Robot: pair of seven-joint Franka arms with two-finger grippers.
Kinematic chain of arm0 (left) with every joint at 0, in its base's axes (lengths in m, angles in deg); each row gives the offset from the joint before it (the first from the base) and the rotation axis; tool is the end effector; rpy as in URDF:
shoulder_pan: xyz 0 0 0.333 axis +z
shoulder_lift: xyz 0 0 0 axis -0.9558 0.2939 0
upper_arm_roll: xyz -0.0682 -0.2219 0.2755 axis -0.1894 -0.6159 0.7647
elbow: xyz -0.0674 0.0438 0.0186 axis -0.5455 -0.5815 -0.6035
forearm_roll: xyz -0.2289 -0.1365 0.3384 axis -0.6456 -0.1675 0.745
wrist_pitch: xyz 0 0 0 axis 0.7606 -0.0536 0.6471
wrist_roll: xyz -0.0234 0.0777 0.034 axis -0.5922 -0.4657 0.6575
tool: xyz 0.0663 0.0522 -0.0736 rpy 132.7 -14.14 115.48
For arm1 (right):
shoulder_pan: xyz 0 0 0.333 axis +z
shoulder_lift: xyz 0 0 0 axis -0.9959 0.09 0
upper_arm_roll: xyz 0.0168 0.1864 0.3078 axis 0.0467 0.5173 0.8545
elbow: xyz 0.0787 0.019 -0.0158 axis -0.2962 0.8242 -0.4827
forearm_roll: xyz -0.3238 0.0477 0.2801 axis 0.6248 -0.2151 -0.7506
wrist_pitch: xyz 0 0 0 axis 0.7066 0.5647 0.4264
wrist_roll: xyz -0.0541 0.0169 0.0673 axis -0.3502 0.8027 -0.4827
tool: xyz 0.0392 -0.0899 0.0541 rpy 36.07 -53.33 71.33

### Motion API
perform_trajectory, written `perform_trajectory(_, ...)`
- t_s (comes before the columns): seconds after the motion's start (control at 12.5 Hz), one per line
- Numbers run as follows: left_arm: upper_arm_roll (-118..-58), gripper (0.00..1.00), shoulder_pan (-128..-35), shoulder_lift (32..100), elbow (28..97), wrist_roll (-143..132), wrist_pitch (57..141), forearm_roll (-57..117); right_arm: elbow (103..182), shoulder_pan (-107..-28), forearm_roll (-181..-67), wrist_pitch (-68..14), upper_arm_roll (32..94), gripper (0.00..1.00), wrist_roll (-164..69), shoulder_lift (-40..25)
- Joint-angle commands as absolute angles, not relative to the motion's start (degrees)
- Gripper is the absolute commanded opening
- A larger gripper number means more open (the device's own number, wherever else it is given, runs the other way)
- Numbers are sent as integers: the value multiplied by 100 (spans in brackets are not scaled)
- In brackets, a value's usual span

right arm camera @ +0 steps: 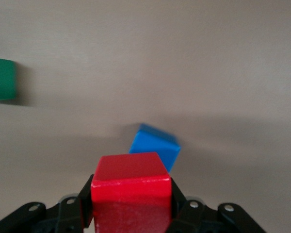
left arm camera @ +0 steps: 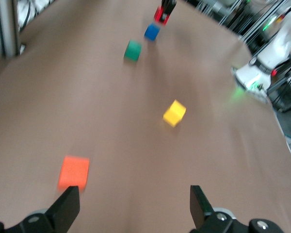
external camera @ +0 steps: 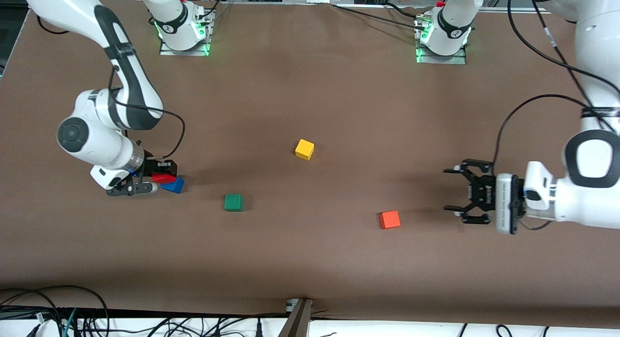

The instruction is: Pass red block to right arm, stack on blue

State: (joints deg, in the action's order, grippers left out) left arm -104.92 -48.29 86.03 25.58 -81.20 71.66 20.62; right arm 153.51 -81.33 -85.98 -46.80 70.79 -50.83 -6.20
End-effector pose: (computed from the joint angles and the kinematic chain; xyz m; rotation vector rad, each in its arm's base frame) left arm 0.7868 -0.0210 0.4251 1.9207 -1.3913 0.2790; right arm 0.6700 0.0680 0.2725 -3.1286 -0.2327 -0.0056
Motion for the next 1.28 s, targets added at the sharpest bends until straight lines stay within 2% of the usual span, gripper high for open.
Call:
perform_trajectory(0.0,-10507,100,-4699,7733,2498,-7326,6624,3175,15194,-8141,-8264,-5157,7115,5,-5069,-327)
perform_trajectory(0.4,-10507,100,-4628,6931,2551,-6210,6140,4531,15282,-8159,-8105,-5282,7115,6,-5087,-194)
perform_trajectory(0.88,-10560,100,-4760,6561,2507,-4513,5577,4981,15282,-8150,-8105,-4852,7115,8,-5087,-317)
perform_trajectory(0.96,-10551,100,-4742,6552,2507,-4407,5560,4955,15282,-8150,-8105,-4852,7124,26,-5096,-317)
perform_trajectory(1.04,-10569,100,-4707,6517,2498,-4406,5560,4929,15282,-8141,-8105,-4860,7115,70,-5104,-308)
perform_trajectory(1.12,-10586,100,-4716,6517,2498,-4397,5560,4920,15265,-8141,-8105,-4860,7115,100,-5096,-317)
perform_trajectory(1.2,-10595,100,-4690,6508,2498,-4380,5560,4885,15238,-8141,-8105,-4860,7115,100,-5087,-326)
